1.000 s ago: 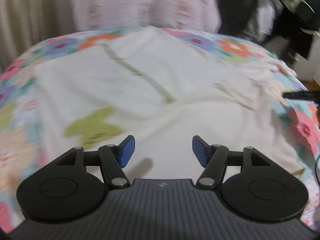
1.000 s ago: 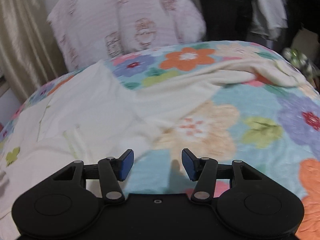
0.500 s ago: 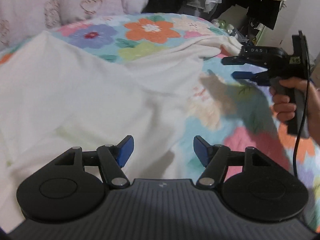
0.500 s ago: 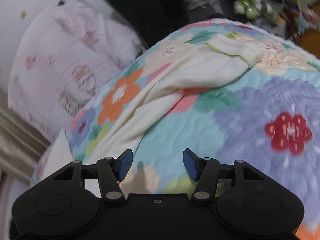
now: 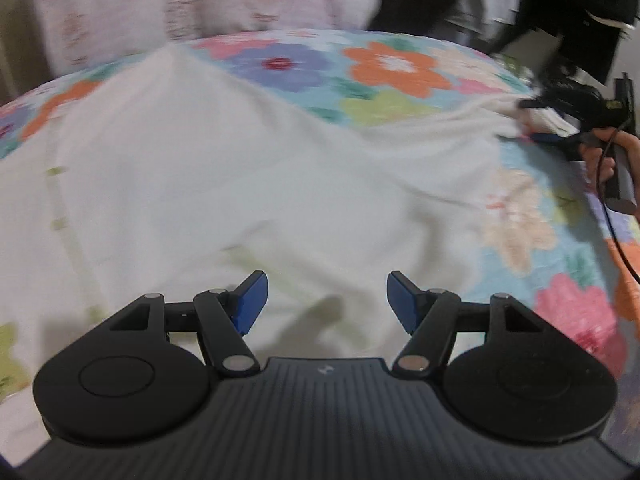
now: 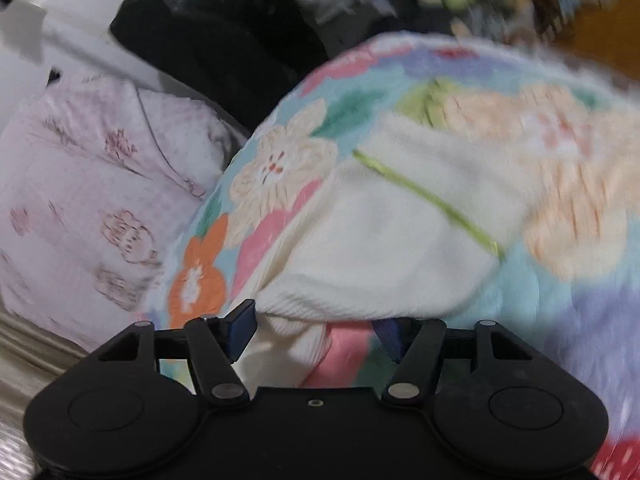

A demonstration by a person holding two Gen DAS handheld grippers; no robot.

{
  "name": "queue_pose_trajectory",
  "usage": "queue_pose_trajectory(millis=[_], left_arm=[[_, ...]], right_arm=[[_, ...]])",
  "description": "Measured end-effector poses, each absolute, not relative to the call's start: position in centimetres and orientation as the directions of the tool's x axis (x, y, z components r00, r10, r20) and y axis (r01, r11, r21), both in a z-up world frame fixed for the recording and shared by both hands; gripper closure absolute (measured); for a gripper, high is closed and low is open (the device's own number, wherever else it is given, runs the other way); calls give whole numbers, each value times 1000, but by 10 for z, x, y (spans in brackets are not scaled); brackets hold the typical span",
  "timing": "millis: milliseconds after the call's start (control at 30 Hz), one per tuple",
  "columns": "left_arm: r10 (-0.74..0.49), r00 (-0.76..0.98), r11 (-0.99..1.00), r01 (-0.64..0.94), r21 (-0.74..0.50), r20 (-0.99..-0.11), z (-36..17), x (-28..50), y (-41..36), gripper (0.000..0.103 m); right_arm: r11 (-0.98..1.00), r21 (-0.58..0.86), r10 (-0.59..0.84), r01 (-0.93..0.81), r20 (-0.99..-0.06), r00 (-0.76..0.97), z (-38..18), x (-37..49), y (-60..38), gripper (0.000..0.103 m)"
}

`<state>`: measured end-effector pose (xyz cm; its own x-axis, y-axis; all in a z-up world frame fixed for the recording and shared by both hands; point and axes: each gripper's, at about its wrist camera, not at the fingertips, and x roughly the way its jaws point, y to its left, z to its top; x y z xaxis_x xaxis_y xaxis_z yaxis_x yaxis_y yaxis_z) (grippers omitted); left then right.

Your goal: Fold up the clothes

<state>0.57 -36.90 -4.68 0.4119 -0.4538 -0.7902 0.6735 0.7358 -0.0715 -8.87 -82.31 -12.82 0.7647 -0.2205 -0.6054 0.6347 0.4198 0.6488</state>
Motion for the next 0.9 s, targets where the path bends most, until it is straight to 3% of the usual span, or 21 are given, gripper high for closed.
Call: queue_pose_trajectory(millis=[233, 267, 300, 333, 533, 633, 900], left_arm=[[-364, 471, 815, 579, -29, -804, -31, 20, -271, 38], [-348, 479, 825, 564, -21, -806, -30, 19, -258, 37], [-332, 487, 835, 550, -12, -808, -29, 19, -245, 37], [-317, 496, 845, 535, -3, -809, -29, 18, -232, 38], [-272, 526, 887, 462, 2, -806, -31, 12, -174, 38], [-274, 547, 913, 405, -36, -791, -31, 9, -150, 37], [-321, 606, 941, 290, -173, -728, -35, -6, -96, 38]], right_arm=[[583, 385, -395, 716, -635, 664, -112, -64, -803, 38], [606, 350, -418, 715, -624, 660, -108, -63, -802, 42], [629, 336, -414, 701, -618, 668, -104, -62, -801, 66], [651, 322, -411, 688, -613, 675, -100, -60, -801, 96], [836, 52, -436, 547, -542, 718, -51, -29, -742, 96], [891, 88, -357, 446, -473, 805, -21, -22, -698, 96], [972, 228, 18, 50, -285, 958, 28, -34, -511, 96]])
